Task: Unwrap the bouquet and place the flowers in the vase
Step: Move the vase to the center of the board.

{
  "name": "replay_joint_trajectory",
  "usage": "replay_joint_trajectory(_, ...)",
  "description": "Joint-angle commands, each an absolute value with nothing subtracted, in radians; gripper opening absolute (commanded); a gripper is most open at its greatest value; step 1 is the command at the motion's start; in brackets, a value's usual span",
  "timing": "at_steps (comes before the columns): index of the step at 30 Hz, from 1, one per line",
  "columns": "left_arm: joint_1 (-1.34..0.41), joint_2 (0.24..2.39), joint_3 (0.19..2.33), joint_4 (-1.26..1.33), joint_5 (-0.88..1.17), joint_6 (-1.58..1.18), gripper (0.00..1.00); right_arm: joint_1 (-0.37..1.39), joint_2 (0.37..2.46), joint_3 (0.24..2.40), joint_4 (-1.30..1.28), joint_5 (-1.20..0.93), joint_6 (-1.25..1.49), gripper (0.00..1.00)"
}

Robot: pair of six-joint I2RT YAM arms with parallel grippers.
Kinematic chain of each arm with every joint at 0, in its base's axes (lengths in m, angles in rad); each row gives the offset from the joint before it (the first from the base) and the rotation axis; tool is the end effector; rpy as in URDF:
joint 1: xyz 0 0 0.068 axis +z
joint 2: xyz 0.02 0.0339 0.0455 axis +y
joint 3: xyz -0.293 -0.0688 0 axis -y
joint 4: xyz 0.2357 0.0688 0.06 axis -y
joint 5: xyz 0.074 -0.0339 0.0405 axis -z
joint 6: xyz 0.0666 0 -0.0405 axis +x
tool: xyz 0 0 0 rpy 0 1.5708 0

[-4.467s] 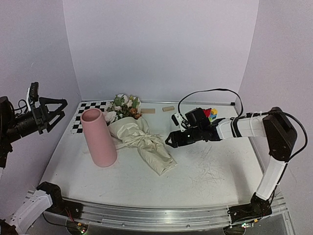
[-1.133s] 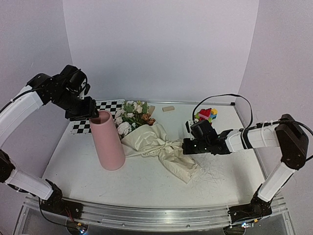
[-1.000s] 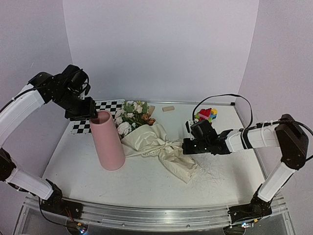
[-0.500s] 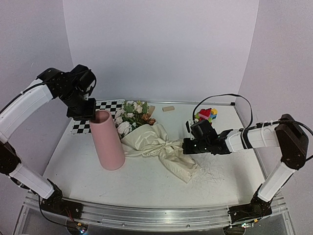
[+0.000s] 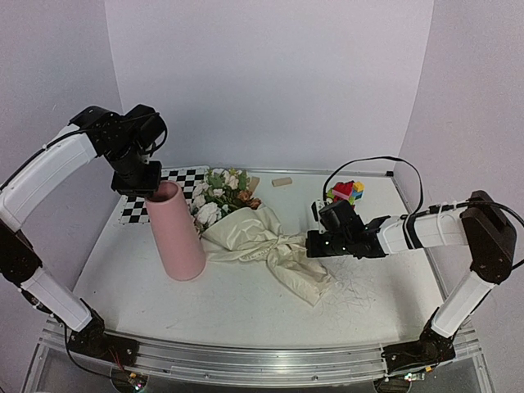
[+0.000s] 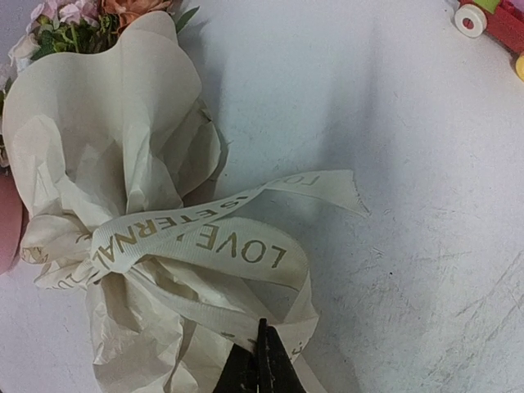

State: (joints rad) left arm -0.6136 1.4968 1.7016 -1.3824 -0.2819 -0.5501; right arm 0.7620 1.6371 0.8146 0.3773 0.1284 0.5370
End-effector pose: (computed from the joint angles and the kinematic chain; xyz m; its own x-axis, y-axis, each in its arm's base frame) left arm 0.2312 -0.1402 0.3849 -0.8874 0.0108 -0.4609 0.0024 0.9998 0.0187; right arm 0.2737 0.2494 0.2136 -0.5752 0.1524 -0.8037 -0.3571 0.8372 0.4143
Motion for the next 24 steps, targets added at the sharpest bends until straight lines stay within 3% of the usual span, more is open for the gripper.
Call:
replay_joint_trajectory(1, -0.609, 1.472, 1.794, -1.401, -0.41, -0.545, 0.1, 0.756, 1.646, 0.858, 0.337, 0.191, 0.547, 0.03)
replay_joint_trajectory(12, -0.545, 1.446, 1.758, -1.406, -0.528, -0.526, 0.09, 0.738, 1.632, 0.857, 0.287, 0.261, 0.598, 0.02)
replay_joint_trajectory(24, -0.421, 1.448, 1.719, -1.359, -0.459, -0.461, 0.07, 0.742, 1.546, 0.748, 0.329, 0.226, 0.728, 0.01)
